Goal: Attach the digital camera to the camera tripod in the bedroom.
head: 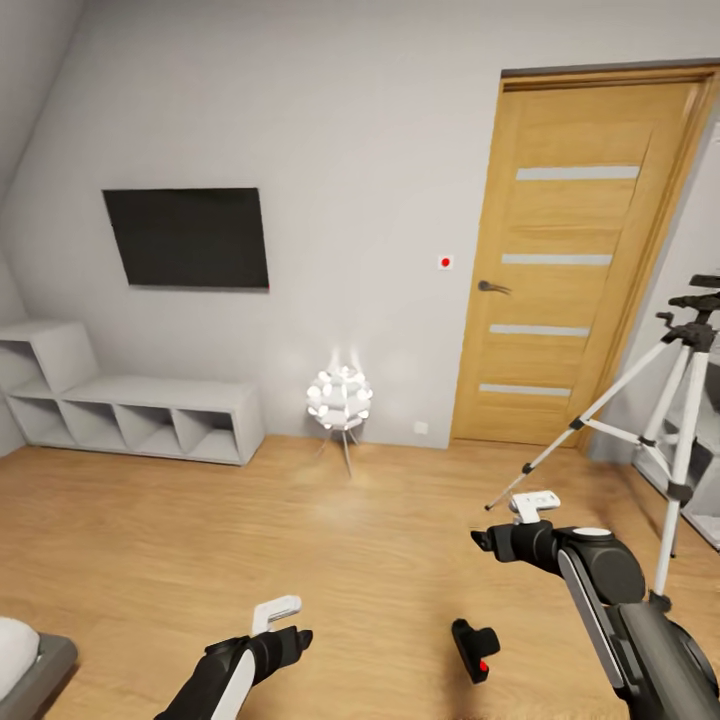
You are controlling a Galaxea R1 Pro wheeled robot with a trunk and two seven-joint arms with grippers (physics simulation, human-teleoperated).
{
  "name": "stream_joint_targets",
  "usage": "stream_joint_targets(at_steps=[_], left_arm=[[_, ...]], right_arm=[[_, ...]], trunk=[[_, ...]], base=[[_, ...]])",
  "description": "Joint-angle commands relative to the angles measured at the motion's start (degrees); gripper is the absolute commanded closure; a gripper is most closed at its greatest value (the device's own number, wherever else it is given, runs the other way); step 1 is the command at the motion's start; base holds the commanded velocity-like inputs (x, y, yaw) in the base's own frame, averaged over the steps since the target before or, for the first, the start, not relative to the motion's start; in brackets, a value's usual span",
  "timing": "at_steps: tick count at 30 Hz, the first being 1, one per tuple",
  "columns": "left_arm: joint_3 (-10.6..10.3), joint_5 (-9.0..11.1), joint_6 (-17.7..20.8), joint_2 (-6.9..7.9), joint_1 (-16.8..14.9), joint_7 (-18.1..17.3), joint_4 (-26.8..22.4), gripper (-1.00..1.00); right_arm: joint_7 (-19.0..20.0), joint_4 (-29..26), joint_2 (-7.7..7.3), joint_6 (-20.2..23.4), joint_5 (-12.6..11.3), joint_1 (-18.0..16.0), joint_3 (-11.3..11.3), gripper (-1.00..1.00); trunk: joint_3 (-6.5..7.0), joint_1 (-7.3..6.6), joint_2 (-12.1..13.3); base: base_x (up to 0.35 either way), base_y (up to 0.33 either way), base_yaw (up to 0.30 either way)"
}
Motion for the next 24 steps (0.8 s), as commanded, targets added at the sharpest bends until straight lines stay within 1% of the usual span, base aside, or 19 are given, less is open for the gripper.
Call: stream_joint_targets(at_steps=[1, 2, 3, 8, 10, 12, 19, 24], left_arm=[[0.14, 0.34, 0.33, -0.05, -0.01, -0.02, -0.10, -1.00], [0.10, 0.33, 0.34, -0.07, -0.01, -0.02, -0.12, -1.00], [0.10, 0.33, 0.34, -0.07, -0.01, -0.02, -0.12, -1.00], [0.01, 0.30, 0.34, -0.13, -0.01, -0.03, -0.13, -1.00], [-0.01, 0.30, 0.34, -0.17, -0.01, -0.03, -0.18, -1.00], [-0.06, 0.29, 0.37, -0.23, -0.01, -0.03, -0.32, -1.00], [-0.11, 0.33, 0.53, -0.27, -0.01, -0.03, -0.45, -1.00], [-0.12, 0.30, 0.58, -0.26, -0.01, -0.03, -0.44, -1.00]], right_arm=[[0.13, -0.05, -0.01, 0.27, 0.02, 0.62, -0.09, -1.00], [0.13, -0.05, -0.02, 0.27, 0.02, 1.34, -0.17, -1.00], [0.13, -0.05, -0.02, 0.27, 0.02, 1.34, -0.17, -1.00], [0.17, -0.05, -0.26, 0.27, 0.03, 4.95, -0.62, -1.00], [0.17, -0.05, -0.75, 0.27, 0.04, 6.18, -1.15, -1.00], [0.15, -0.05, -1.89, 0.24, 0.03, 7.92, -2.32, -1.00], [0.18, -0.05, -2.61, 0.13, 0.02, 8.84, -3.49, -1.00], [0.20, -0.05, -2.77, 0.13, -0.03, 9.06, -4.25, -1.00]], trunk=[[-0.05, 0.00, -0.04], [-0.03, 0.00, -0.04], [-0.02, 0.00, -0.04], [0.08, 0.00, -0.04], [0.12, 0.00, -0.04], [0.17, 0.00, -0.04], [0.32, 0.00, -0.04], [0.42, 0.00, -0.04]], base=[[0.005, 0.320, -0.267], [0.004, 0.320, -0.267], [0.004, 0.320, -0.267], [0.002, 0.320, -0.267], [0.001, 0.321, -0.267], [0.000, 0.321, -0.267], [0.010, 0.321, -0.267], [0.113, 0.304, -0.267]])
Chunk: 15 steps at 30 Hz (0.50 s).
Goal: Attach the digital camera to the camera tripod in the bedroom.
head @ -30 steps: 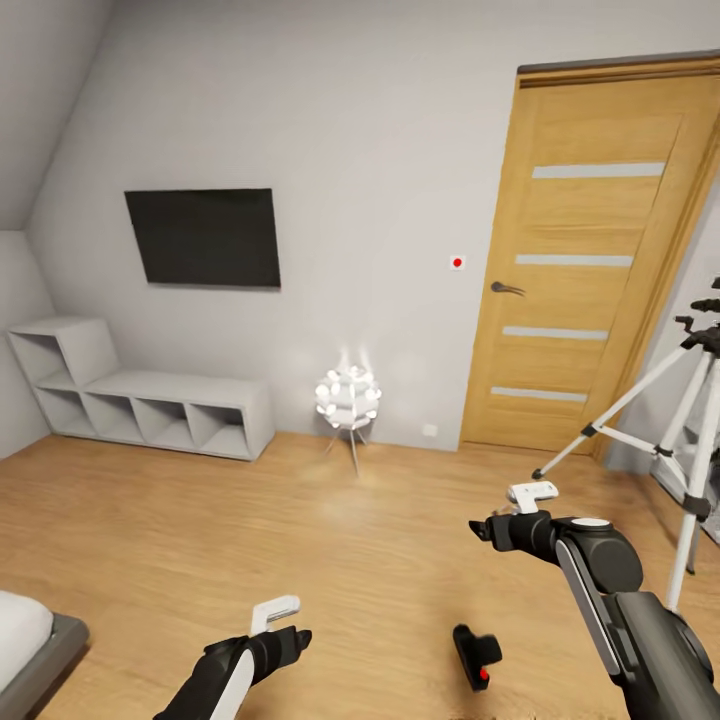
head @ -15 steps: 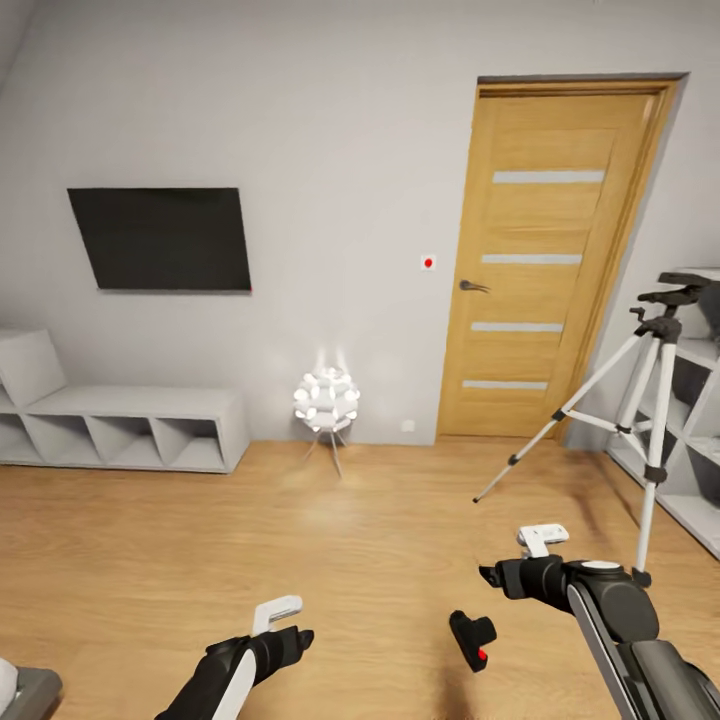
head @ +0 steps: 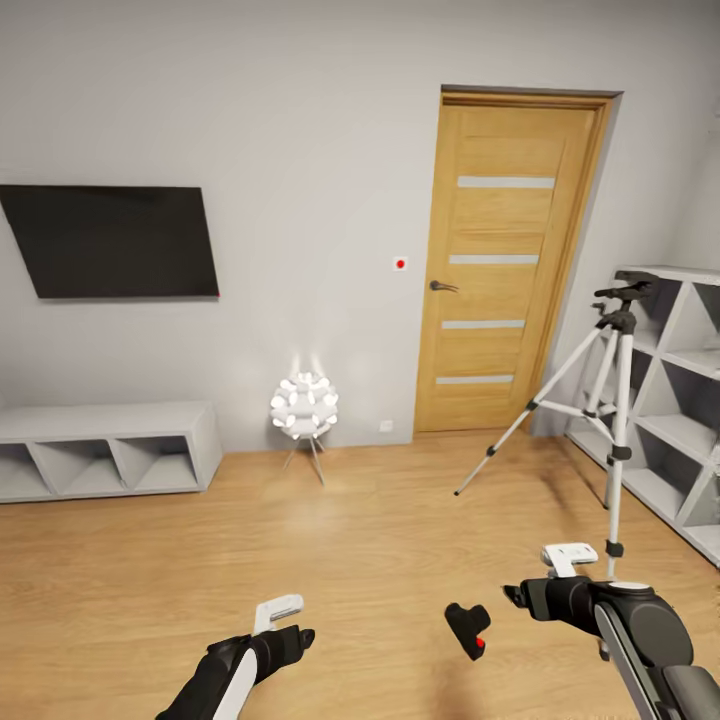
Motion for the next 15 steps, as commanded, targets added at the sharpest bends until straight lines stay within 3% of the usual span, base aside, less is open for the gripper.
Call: stream_joint_targets(at_steps=[1, 15], left_arm=[[0.13, 0.33, 0.32, -0.02, -0.01, -0.02, -0.09, -1.00], [0.13, 0.31, 0.27, 0.00, -0.01, -0.02, -0.08, -1.00]], right_arm=[[0.14, -0.05, 0.00, 0.28, 0.01, -0.06, -0.02, -1.00], [0.14, -0.05, -0.06, 0.19, 0.00, 0.12, -0.40, -1.00]], trunk=[[-0.04, 0.02, -0.03], [0.24, 0.02, -0.03]], base=[[0.158, 0.287, -0.267], [0.227, 0.229, -0.267]])
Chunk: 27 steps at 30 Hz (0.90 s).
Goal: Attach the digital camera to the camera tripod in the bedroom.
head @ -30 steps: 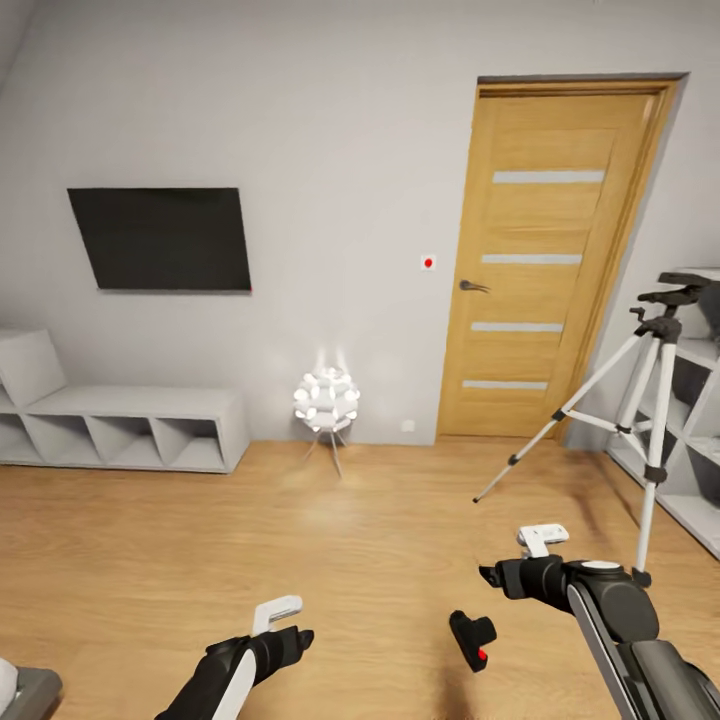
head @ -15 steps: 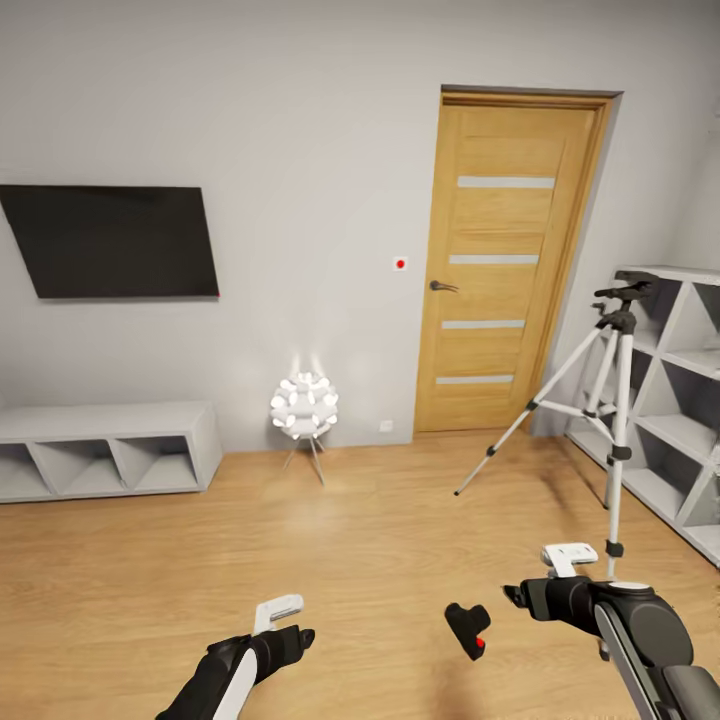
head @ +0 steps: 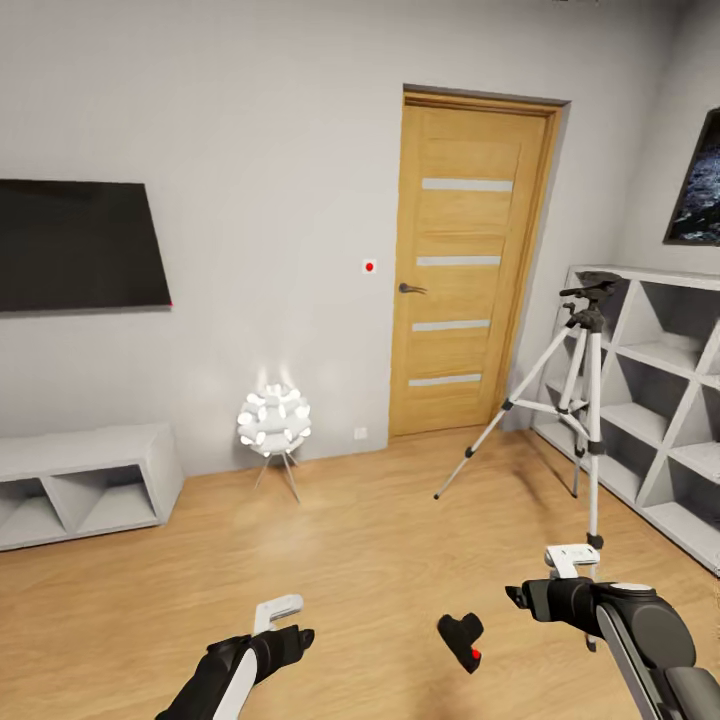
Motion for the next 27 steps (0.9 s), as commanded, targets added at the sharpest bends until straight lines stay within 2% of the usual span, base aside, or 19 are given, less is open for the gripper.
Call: stream_joint_targets(at_steps=[1, 27], left_arm=[[0.13, 0.31, 0.33, -0.02, -0.01, -0.02, -0.09, -1.00], [0.00, 0.22, 0.27, -0.06, -0.01, -0.05, -0.06, -1.00]], right_arm=[[0.13, -0.04, 0.01, 0.25, 0.01, -0.06, -0.04, -1.00], [0.16, -0.04, 0.05, 0.35, 0.00, -0.05, -1.06, -1.00]], trunk=[[-0.04, 0.03, -0.03], [0.48, 0.03, -0.03]], base=[[0.261, 0.170, -0.267], [0.263, 0.174, -0.267]])
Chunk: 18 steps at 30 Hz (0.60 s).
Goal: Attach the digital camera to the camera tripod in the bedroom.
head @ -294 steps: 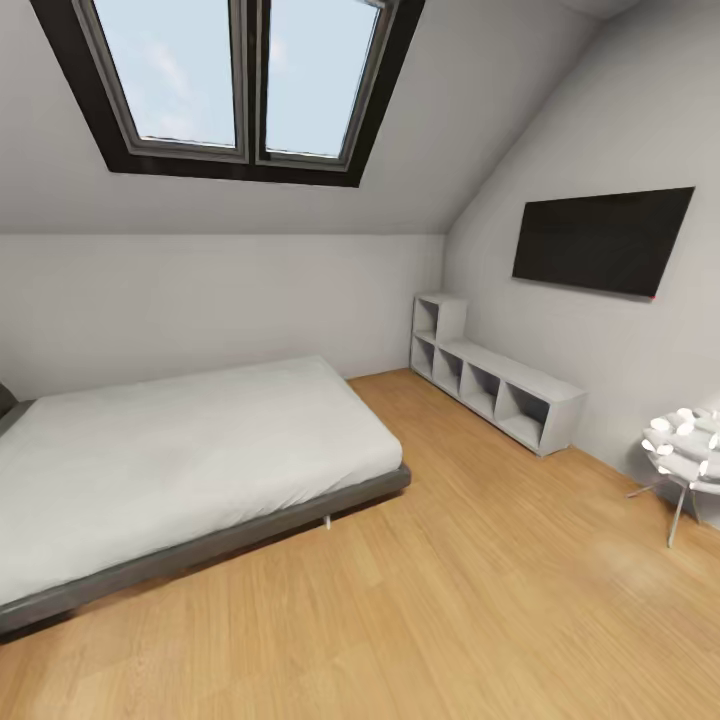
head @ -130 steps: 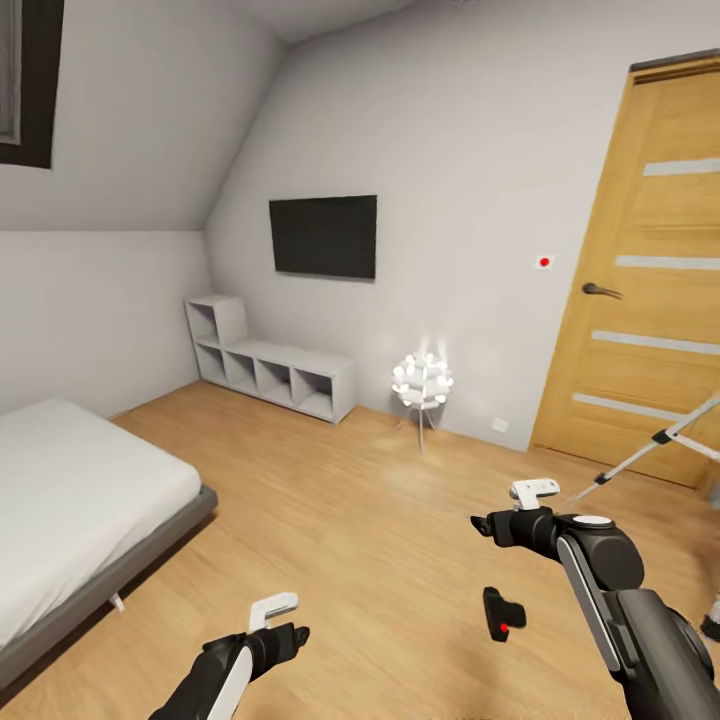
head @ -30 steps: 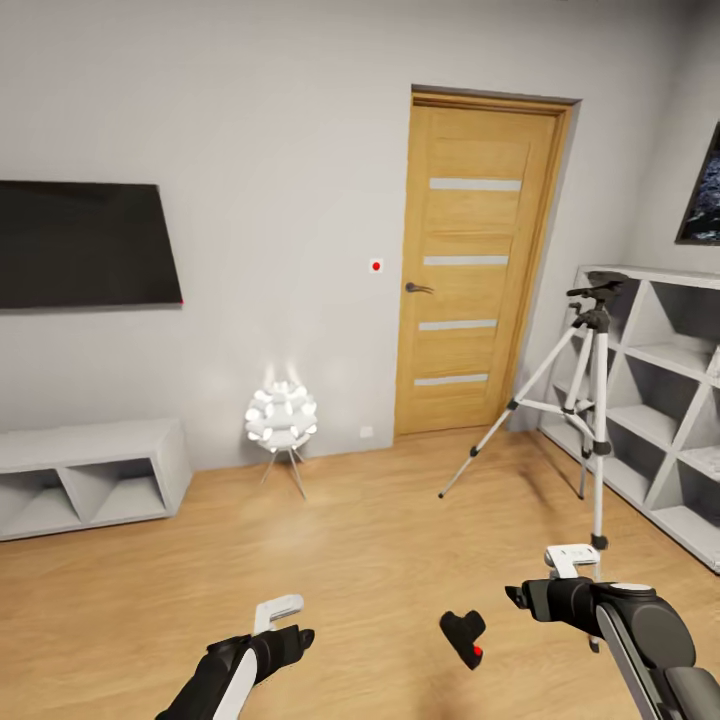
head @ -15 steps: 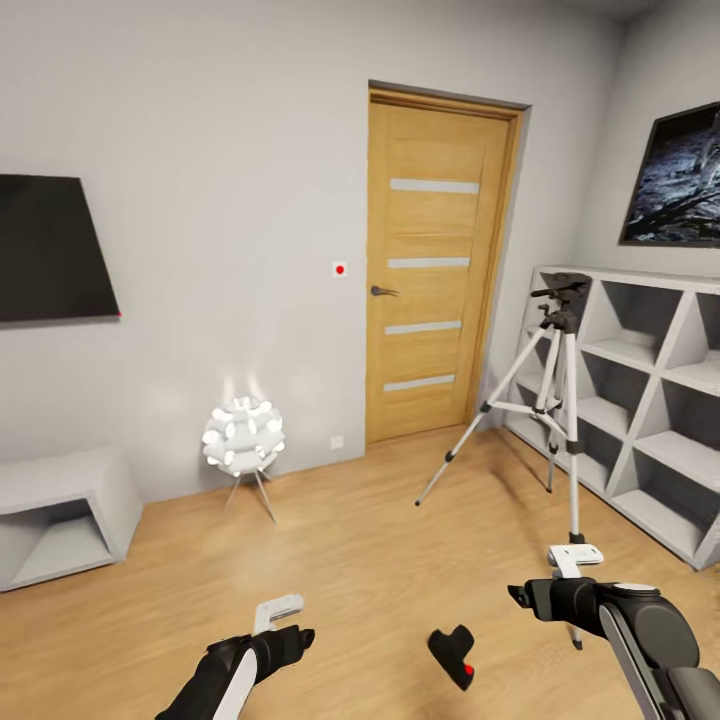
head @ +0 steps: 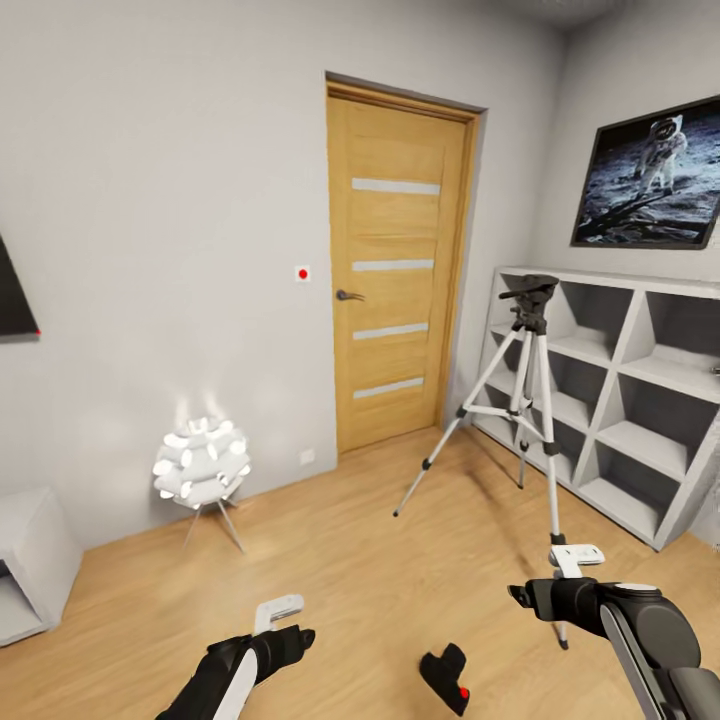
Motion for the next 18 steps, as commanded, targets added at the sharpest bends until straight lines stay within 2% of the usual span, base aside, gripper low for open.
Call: stream_joint_targets(at_steps=[1, 18], left_arm=[[0.11, 0.31, 0.32, -0.03, -0.01, -0.04, -0.10, -1.00], [0.08, 0.23, 0.34, -0.06, -0.01, -0.08, -0.04, -1.00]], right_arm=[[0.15, -0.04, 0.00, 0.27, 0.01, -0.06, -0.03, -1.00], [0.15, -0.04, 0.00, 0.27, 0.01, -0.06, -0.07, -1.00]], trunk=[[-0.04, 0.03, -0.03], [0.30, 0.03, -0.03]], base=[[0.259, 0.206, -0.267], [0.258, 0.210, -0.267]])
